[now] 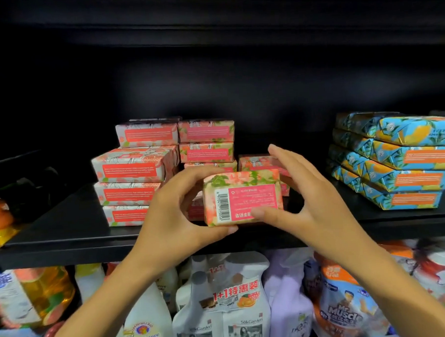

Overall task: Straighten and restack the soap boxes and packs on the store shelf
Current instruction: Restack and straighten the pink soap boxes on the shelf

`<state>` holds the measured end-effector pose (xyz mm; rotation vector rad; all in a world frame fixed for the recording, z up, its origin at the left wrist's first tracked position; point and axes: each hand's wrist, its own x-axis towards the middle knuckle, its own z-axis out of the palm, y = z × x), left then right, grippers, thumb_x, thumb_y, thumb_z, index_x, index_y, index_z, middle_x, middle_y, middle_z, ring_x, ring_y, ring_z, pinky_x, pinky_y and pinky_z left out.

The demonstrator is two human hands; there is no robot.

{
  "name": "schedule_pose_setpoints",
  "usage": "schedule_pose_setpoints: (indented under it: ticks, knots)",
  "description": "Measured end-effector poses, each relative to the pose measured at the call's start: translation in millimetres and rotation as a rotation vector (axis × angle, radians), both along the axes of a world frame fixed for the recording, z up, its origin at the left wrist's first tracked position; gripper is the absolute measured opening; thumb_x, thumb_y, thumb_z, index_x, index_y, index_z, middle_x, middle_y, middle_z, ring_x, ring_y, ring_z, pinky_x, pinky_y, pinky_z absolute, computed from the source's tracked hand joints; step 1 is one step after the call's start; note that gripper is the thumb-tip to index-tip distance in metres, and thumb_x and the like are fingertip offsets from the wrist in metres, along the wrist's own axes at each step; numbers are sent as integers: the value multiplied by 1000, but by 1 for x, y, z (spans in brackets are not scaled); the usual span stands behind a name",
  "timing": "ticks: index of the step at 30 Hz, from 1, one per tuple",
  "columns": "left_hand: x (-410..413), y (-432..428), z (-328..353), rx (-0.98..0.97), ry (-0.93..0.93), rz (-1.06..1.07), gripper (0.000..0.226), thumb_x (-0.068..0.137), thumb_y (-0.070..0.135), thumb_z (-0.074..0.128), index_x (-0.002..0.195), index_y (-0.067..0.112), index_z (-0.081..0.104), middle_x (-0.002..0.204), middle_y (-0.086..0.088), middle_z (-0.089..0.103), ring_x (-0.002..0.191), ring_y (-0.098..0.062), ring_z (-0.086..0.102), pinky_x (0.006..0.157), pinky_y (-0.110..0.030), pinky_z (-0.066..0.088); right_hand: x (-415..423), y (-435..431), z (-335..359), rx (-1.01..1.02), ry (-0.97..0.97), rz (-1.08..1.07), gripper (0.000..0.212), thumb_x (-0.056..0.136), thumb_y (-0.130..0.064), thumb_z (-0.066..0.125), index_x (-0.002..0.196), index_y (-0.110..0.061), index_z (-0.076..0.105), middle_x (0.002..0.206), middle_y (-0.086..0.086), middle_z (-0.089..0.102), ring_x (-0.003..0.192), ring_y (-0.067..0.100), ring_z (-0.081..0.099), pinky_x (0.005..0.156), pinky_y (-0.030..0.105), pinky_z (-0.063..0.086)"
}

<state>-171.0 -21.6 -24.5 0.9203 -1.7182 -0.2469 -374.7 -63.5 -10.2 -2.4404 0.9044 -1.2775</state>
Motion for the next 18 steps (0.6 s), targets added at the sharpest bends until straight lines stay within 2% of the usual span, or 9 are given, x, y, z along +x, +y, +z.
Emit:
schedule_pose_setpoints:
  ticks: [2, 3, 4, 6, 9, 11, 13, 16, 18]
  knots:
    - [-2, 0, -1, -79, -60, 0, 58, 62, 30, 82, 114, 32, 55, 120, 14, 58, 118, -9, 54, 95, -32, 49, 1, -2, 2, 144, -38, 20, 92, 58, -63, 64, 139, -32, 34, 117, -31, 48, 110, -16, 47, 89, 4, 40]
    - [-3, 0, -2, -132, -92, 12, 53, 66, 33, 78, 114, 31, 55, 122, 14, 57, 120, -8, 53, 96, -33, 48, 1, -4, 3, 204, -59, 65, 83, 56, -58, 67, 132, -36, 41, 109, -32, 55, 103, -13, 54, 88, 8, 45]
    - [-4, -1, -3, -177, -115, 27, 49, 70, 33, 75, 114, 28, 55, 124, 12, 56, 121, -8, 51, 97, -35, 48, 2, -4, 4, 246, -88, 115, 72, 56, -51, 71, 124, -38, 48, 104, -28, 61, 99, -8, 59, 87, 17, 49]
    - [-4, -2, -4, -206, -129, 46, 48, 73, 26, 76, 116, 25, 54, 128, 9, 52, 124, -10, 48, 97, -38, 47, 3, -4, 5, 244, -139, 157, 60, 58, -38, 77, 115, -29, 58, 103, -15, 67, 96, 1, 64, 85, 28, 54]
    - [-1, 0, -3, -151, -151, 71, 61, 68, 34, 78, 122, 34, 49, 131, 18, 47, 128, -8, 44, 98, -38, 46, 6, 0, 2, 81, -190, 101, 49, 63, -25, 84, 105, -19, 61, 102, -10, 65, 96, 4, 62, 81, 22, 51]
    - [2, 2, -2, -31, -72, 75, 70, 62, 48, 77, 125, 39, 47, 128, 19, 50, 123, -9, 49, 95, -36, 48, 10, 3, -2, -127, -172, 62, 37, 68, -22, 80, 99, -16, 62, 98, -11, 62, 95, 4, 59, 77, 17, 47]
    - [4, 2, 0, 103, 36, 65, 71, 57, 55, 76, 122, 37, 53, 121, 15, 59, 115, -8, 57, 88, -33, 52, 14, 5, -8, -288, -152, 66, 30, 70, -12, 75, 97, -10, 62, 98, -6, 61, 94, 7, 58, 78, 20, 47]
    - [7, 1, 2, 249, 119, -14, 63, 50, 51, 78, 109, 34, 63, 107, 15, 67, 98, -6, 65, 77, -25, 55, 16, 1, -17, -457, -144, 96, 36, 64, 12, 68, 95, -5, 59, 102, -2, 58, 99, 11, 56, 84, 23, 46]
    - [7, 2, 2, 254, 140, -37, 59, 45, 46, 81, 100, 31, 65, 100, 15, 69, 90, -5, 67, 71, -18, 53, 17, -3, -20, -503, -117, 94, 43, 63, 13, 66, 98, -9, 54, 105, -3, 54, 103, 11, 54, 86, 22, 45]
